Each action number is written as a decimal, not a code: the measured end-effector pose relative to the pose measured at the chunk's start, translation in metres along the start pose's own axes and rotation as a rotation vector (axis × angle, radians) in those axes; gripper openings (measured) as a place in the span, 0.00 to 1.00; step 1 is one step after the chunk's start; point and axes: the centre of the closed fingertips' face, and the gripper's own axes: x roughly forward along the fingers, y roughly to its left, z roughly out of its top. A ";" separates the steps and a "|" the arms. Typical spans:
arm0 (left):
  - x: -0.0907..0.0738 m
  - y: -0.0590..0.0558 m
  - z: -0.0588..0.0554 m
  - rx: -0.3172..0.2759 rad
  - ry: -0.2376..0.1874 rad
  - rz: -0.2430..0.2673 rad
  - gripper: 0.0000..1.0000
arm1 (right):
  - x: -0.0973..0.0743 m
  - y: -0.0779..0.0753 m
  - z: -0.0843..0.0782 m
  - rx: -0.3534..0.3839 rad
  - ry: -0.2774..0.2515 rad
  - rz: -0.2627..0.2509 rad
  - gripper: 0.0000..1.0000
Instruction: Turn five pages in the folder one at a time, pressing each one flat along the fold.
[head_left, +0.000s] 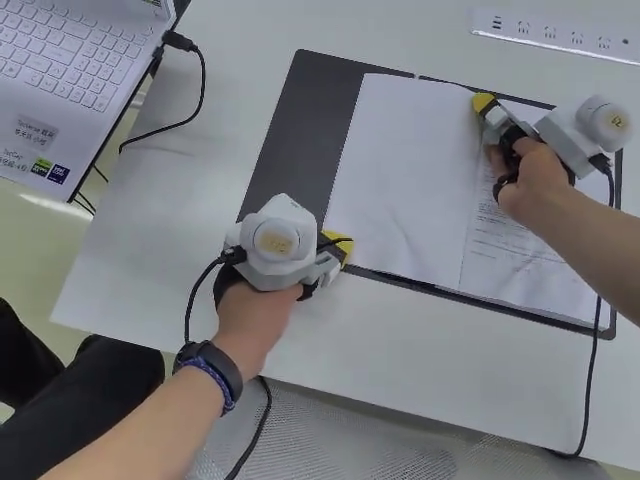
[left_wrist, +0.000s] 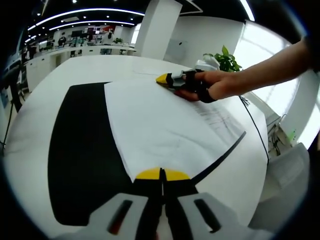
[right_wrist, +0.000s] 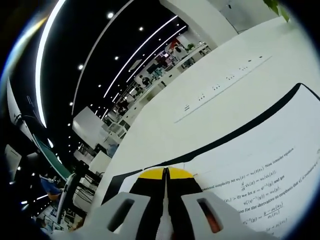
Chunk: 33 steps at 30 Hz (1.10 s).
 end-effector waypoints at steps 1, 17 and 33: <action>0.000 0.000 0.000 -0.005 -0.002 0.000 0.00 | -0.001 0.002 -0.001 -0.003 0.000 0.002 0.00; 0.001 0.001 -0.001 -0.002 -0.019 0.008 0.00 | -0.028 0.024 -0.020 -0.051 0.045 0.055 0.00; -0.001 0.000 -0.001 0.001 -0.032 0.004 0.00 | -0.058 0.024 -0.036 -0.044 0.053 0.057 0.00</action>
